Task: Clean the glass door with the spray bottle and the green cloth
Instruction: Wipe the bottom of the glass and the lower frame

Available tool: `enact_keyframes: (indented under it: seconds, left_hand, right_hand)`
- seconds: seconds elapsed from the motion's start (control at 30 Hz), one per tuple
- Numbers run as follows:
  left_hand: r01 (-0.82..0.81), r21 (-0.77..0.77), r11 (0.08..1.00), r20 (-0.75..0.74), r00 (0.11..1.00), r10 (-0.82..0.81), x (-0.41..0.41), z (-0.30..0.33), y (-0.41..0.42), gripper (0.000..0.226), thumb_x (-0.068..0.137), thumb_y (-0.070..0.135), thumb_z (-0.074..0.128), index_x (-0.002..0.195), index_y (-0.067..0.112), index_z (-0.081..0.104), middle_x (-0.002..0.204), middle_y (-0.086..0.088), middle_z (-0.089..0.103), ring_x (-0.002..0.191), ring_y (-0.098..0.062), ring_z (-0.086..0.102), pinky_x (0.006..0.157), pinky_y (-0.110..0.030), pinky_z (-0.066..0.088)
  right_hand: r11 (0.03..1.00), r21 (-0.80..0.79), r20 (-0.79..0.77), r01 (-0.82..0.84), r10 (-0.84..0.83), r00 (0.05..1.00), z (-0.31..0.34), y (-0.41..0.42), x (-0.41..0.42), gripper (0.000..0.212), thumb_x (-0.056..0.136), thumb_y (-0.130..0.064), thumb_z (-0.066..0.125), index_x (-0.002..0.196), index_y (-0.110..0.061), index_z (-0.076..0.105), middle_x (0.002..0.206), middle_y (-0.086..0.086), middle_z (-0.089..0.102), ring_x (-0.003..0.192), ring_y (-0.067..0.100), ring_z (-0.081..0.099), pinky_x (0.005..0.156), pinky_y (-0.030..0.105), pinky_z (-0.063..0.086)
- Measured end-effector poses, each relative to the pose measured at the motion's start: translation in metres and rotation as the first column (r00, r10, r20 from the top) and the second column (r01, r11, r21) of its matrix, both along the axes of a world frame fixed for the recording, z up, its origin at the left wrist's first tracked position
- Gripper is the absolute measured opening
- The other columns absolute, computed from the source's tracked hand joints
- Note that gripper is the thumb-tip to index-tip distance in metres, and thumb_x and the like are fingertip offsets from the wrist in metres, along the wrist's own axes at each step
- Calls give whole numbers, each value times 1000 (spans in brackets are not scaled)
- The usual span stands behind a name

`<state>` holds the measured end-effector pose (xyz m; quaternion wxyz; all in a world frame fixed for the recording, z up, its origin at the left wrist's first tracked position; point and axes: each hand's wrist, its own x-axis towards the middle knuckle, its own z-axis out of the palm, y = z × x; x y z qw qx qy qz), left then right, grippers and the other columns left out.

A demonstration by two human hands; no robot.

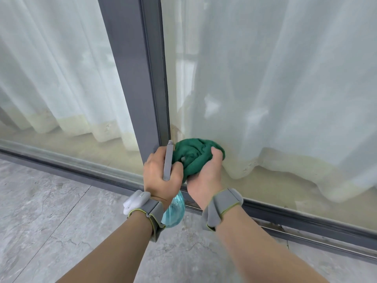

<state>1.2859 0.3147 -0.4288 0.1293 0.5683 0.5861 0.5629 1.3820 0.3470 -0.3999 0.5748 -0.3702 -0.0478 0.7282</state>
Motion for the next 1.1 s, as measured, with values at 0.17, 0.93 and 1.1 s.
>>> enact_keyframes:
  seconds: [0.17, 0.93, 1.1]
  left_hand:
    - [6, 21, 1000, 44, 999, -7, 0, -1, 1, 4, 77, 21, 52, 78, 24, 49, 63, 10, 43, 64, -27, 43, 56, -46, 41]
    - [79, -101, 992, -67, 994, -86, 10, -23, -8, 20, 75, 17, 54, 93, 19, 62, 82, 10, 60, 81, -24, 57, 67, -41, 50]
    - [173, -172, 970, -23, 983, -180, 48, -39, -5, 21, 75, 21, 55, 95, 22, 63, 88, 7, 64, 85, -23, 61, 70, -41, 51]
  right_hand:
    - [916, 388, 743, 104, -377, 552, -28, 13, -19, 48, 84, -36, 66, 119, -17, 40, 117, 3, 30, 117, 27, 40, 98, 32, 41]
    - [513, -150, 574, -845, -651, -497, -149, 21, 71, 62, 59, -30, 80, 113, -15, 52, 102, 6, 56, 86, 28, 57, 68, 35, 45]
    - [699, -232, 958, -676, 46, -281, -127, -22, 136, 59, 72, -41, 61, 126, -27, 44, 115, -6, 55, 102, 14, 55, 85, 29, 48]
